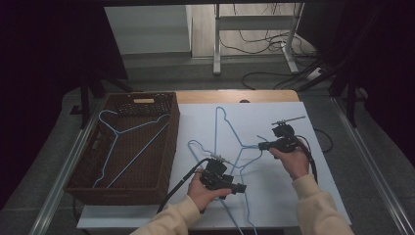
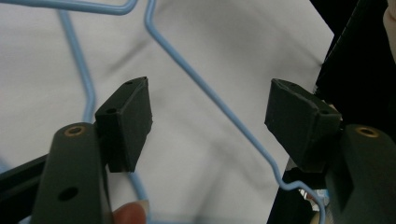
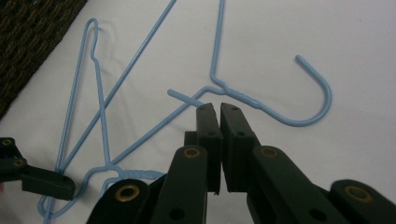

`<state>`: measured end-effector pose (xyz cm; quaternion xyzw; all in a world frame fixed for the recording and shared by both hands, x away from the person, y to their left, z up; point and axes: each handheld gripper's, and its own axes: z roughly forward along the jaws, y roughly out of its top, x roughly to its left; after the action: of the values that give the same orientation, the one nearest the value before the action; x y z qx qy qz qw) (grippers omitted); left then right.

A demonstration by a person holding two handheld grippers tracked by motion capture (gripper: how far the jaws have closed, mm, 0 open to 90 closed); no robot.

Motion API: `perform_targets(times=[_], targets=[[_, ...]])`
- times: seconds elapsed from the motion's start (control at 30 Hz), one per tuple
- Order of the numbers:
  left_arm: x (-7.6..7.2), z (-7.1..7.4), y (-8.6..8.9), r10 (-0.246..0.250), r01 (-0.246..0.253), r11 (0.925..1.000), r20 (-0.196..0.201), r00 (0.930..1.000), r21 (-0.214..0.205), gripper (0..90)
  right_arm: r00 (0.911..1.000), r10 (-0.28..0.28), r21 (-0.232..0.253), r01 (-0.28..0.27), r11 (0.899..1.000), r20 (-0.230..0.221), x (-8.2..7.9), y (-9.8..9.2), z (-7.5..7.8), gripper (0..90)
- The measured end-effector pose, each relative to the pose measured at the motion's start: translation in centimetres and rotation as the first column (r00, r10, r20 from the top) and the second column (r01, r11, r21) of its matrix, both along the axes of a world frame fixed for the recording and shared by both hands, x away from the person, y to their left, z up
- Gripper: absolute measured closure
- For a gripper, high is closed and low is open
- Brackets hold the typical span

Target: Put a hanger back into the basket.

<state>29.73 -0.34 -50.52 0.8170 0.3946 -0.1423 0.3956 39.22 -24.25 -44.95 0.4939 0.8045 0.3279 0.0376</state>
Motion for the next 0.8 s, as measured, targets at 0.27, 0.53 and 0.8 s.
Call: perform_targets(times=[0.27, 0.53, 0.8], targets=[[0.2, -0.9, -1.3, -0.008, 0.008, 0.9999, -0.033, 0.9994, -0.007, 39.4, 1.0, -0.004, 0.002, 0.004, 1.0, 0.009, -0.3, -0.2, 0.1, 87.1], [0.4, -1.6, -2.0, 0.003, -0.005, 0.9993, -0.063, 0.998, -0.036, 57.4, 0.9998, -0.009, 0.016, 0.009, 1.0, 0.016, -0.6, -0.3, 0.4, 87.1], [0.8, -1.9, -1.8, -0.009, 0.003, 0.998, -0.094, 0.9955, -0.063, 71.2, 0.9997, -0.01, 0.028, 0.009, 1.0, 0.024, -0.9, -0.6, 0.7, 86.9]])
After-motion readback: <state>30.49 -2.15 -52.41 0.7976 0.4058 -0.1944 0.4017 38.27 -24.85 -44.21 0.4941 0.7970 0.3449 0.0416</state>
